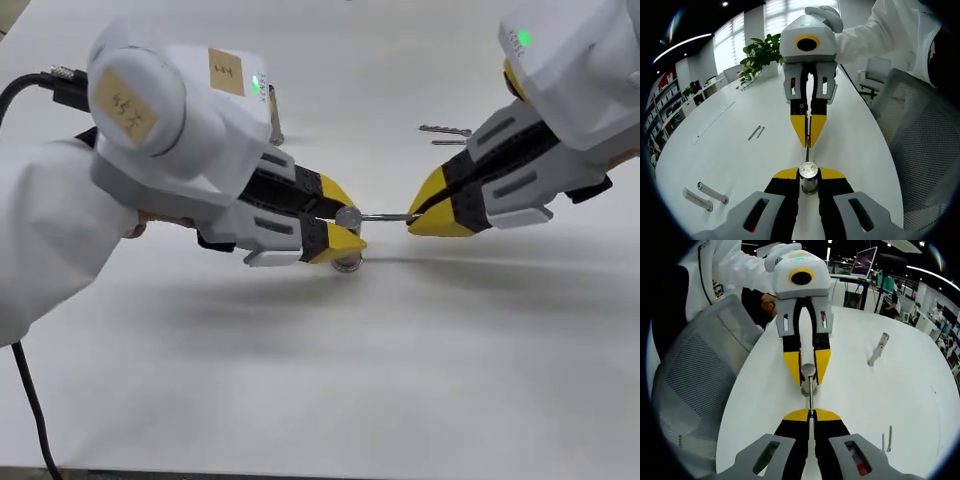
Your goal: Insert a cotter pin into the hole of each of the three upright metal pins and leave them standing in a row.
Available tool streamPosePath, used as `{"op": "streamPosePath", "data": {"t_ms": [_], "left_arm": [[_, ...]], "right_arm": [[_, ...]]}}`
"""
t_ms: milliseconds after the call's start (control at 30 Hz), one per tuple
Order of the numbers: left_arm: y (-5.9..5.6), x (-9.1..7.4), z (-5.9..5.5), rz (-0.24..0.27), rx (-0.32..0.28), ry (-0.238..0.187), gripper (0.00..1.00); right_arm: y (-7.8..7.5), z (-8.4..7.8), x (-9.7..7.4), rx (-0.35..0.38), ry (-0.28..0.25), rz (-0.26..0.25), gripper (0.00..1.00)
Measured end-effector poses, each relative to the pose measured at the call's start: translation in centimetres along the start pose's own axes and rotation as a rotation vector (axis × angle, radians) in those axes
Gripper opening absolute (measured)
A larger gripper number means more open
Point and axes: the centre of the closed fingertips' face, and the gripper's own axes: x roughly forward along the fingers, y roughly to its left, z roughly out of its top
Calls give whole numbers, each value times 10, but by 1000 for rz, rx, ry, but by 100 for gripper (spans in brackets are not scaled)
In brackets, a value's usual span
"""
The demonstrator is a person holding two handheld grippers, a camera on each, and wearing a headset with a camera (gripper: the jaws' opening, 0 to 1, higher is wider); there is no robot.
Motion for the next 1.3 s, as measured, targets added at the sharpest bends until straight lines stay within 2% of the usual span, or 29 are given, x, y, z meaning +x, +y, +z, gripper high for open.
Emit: {"op": "streamPosePath", "data": {"t_ms": [267, 333, 400, 500, 633, 833, 867, 900, 1067, 1100, 1133, 1300], "left_arm": [[-1, 1, 1, -9, 16, 8, 10], [-2, 0, 1, -8, 14, 10, 11], [-2, 1, 1, -2, 19, 16, 11], [-4, 2, 3, 1, 32, 18, 11], [-6, 4, 4, 2, 44, 21, 11], [-6, 4, 4, 8, 47, 26, 11], [-6, 4, 3, 9, 40, 26, 11], [-5, 3, 2, 9, 5, 26, 11], [-6, 1, 1, 15, 6, 30, 11], [-6, 1, 1, 20, 2, 30, 11], [-5, 1, 0, 28, 0, 33, 12], [-7, 1, 0, 41, -14, 17, 11]], "right_arm": [[-2, 1, 1, -18, 21, -4, 0], [-3, 2, 1, -15, 16, -6, 0], [-2, 10, 2, -4, -5, -2, 0], [0, 11, 11, -5, -8, 8, 0], [4, 20, 17, -15, -13, 21, 0], [2, 23, 22, -9, 14, 13, 0], [3, 25, 22, -4, 18, 10, 0], [3, 25, 23, 5, 19, 6, 0], [4, 24, 23, -3, 12, -7, 0], [0, 24, 24, -7, 9, -39, 1], [2, 22, 24, -10, 16, -29, 4], [1, 17, 18, 16, 32, -44, 11]]}}
